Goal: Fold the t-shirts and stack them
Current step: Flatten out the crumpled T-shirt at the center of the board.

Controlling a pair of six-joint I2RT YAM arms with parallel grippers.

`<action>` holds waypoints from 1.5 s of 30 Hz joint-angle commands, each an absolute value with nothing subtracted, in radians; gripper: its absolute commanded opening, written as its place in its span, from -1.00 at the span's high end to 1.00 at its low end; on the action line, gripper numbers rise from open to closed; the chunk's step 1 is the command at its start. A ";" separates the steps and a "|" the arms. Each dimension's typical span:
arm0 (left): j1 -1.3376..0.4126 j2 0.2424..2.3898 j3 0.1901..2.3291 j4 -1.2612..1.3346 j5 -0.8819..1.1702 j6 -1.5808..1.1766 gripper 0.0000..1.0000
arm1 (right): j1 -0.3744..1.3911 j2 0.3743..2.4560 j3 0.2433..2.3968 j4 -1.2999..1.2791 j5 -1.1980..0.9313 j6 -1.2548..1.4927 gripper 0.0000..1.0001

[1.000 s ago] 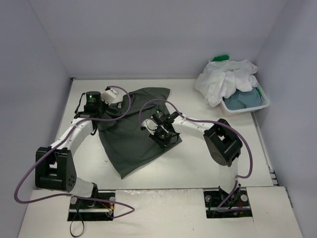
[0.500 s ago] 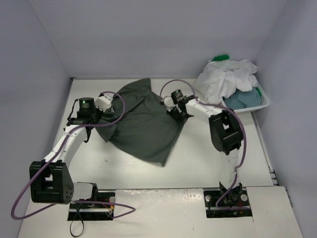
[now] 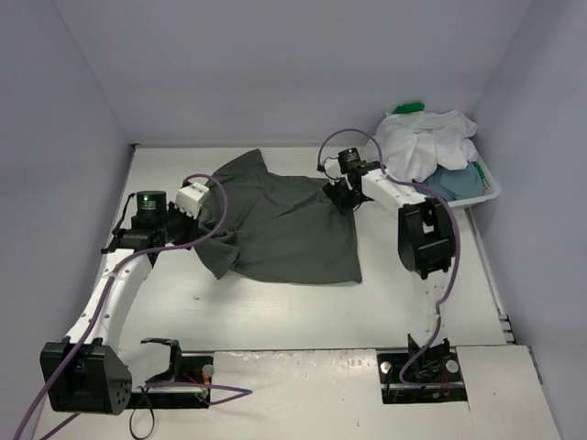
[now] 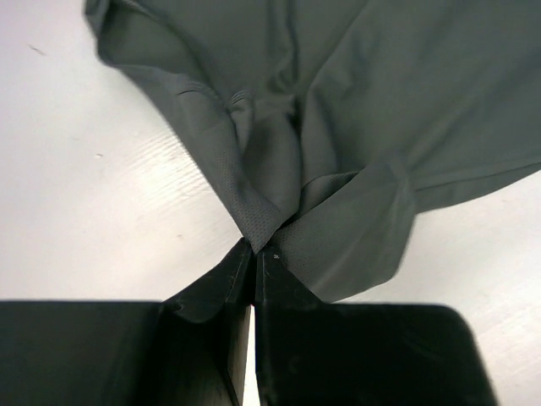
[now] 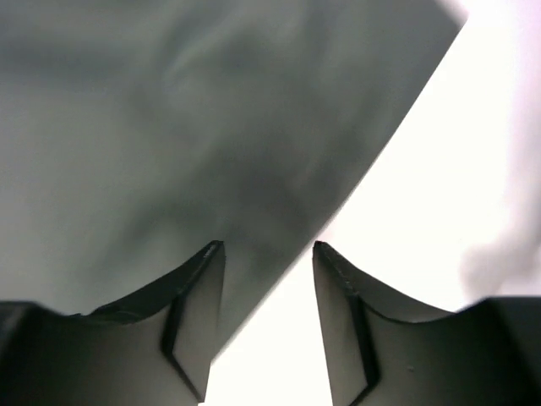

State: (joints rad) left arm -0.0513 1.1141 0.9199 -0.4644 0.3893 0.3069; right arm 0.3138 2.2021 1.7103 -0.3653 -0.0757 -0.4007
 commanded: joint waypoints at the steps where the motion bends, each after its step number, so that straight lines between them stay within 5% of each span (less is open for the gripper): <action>1: -0.051 1.097 0.973 -0.472 0.479 0.238 1.00 | 0.366 1.895 1.617 -0.411 -0.172 -0.383 0.13; 9: -0.055 1.097 0.927 -0.408 0.488 0.219 1.00 | 0.563 1.459 1.234 -0.448 -0.094 -0.433 0.05; 18: -0.058 1.117 0.927 -0.451 0.442 0.248 1.00 | 0.704 1.408 0.910 -0.465 -0.005 -0.505 0.04; 30: -0.058 1.103 0.942 -0.466 0.434 0.247 1.00 | 0.706 1.445 0.904 -0.453 0.086 -0.554 -0.31; 45: -0.058 1.086 0.896 -0.457 0.428 0.250 1.00 | 0.718 1.555 0.897 -0.443 -0.071 -0.543 -0.23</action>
State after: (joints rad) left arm -0.0525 1.1149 0.8890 -0.4835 0.4274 0.2348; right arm 0.7078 1.5280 0.8700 -0.4435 -0.0311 -0.5480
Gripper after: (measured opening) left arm 0.003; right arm 0.618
